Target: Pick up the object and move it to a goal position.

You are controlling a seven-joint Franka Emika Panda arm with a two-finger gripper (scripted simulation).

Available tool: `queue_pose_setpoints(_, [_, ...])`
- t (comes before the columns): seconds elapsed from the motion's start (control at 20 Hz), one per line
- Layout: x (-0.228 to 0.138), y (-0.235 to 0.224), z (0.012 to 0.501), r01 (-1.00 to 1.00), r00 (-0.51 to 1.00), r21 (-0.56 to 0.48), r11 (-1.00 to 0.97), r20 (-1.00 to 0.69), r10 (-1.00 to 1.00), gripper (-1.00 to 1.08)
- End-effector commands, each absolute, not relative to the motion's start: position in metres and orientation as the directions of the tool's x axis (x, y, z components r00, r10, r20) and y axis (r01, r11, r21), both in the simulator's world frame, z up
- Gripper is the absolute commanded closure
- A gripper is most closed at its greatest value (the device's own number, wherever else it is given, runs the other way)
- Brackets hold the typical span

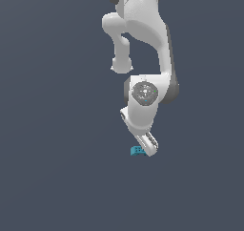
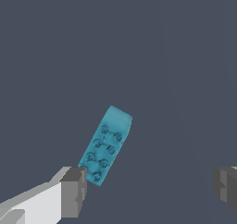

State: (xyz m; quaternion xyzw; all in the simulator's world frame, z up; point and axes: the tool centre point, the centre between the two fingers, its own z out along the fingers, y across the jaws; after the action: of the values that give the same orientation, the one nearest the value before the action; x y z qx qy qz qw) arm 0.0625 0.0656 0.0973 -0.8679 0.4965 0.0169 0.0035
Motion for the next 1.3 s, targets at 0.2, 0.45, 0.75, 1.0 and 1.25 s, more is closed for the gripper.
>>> queue_pose_setpoints(0.2, [0.073,0.073,0.089,-0.933,0.359,0.011,-0.359,-0.022,-0.933,-0.92])
queue_pose_setpoints(0.45, [0.080,0.079,0.083,-0.970,0.243,0.009,-0.244,-0.013,-0.970,-0.92])
queue_pose_setpoints(0.75, [0.087,0.084,0.077,-0.991,0.134,0.005,-0.134,-0.006,-0.991,-0.92])
queue_pose_setpoints(1.0, [0.090,0.088,0.074,-0.997,0.076,0.002,-0.076,-0.002,-0.997,-0.92])
queue_pose_setpoints(1.25, [0.092,0.089,0.072,-0.999,0.049,0.000,-0.049,0.000,-0.999,-0.92])
